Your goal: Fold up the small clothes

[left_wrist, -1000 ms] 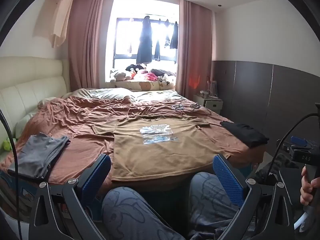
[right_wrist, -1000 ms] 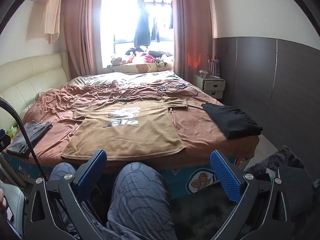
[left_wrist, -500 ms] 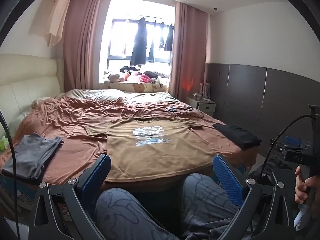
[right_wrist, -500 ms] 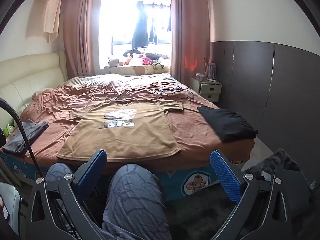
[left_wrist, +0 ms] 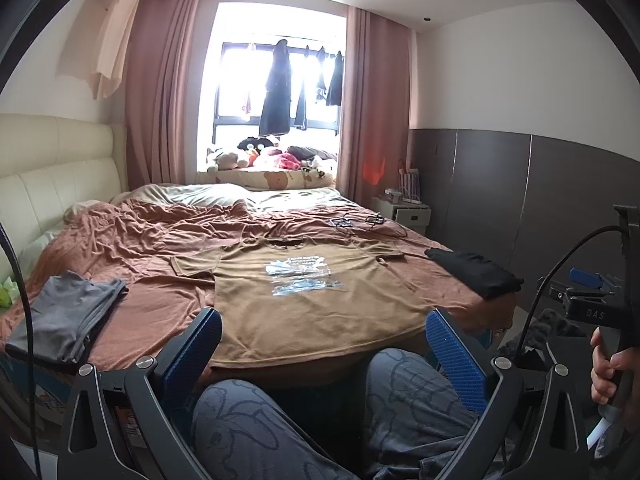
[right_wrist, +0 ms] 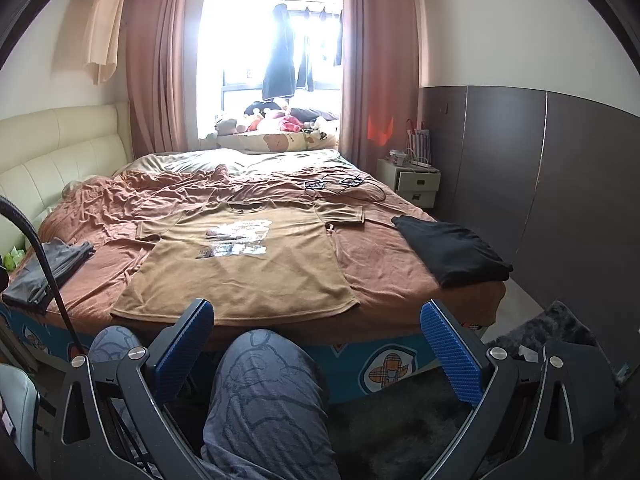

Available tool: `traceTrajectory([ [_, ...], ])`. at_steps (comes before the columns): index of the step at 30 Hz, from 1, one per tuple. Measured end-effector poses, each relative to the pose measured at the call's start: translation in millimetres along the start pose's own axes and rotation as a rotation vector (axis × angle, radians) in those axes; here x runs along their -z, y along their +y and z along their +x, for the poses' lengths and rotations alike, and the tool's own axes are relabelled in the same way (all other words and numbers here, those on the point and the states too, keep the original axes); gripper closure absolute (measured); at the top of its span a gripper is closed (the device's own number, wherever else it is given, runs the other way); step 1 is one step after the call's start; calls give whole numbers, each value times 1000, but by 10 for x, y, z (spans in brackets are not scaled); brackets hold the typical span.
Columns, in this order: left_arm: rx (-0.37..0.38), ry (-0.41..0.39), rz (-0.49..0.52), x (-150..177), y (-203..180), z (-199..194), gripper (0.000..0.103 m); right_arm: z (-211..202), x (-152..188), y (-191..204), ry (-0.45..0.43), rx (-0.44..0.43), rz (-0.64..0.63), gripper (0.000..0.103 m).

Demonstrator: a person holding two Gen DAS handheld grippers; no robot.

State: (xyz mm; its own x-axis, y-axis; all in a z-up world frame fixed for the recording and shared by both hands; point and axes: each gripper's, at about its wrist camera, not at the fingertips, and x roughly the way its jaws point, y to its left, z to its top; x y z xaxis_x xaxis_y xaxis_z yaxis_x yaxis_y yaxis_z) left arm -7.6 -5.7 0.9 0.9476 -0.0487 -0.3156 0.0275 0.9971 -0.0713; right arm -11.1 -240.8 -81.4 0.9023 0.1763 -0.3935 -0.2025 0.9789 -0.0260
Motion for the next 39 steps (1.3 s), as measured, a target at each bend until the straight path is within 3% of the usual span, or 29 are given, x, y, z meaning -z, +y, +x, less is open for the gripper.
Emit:
traceTrajectory([
  [39,-7,-2,-21,57,128,-33,1,55,77,130,-13,-3,-22,0],
])
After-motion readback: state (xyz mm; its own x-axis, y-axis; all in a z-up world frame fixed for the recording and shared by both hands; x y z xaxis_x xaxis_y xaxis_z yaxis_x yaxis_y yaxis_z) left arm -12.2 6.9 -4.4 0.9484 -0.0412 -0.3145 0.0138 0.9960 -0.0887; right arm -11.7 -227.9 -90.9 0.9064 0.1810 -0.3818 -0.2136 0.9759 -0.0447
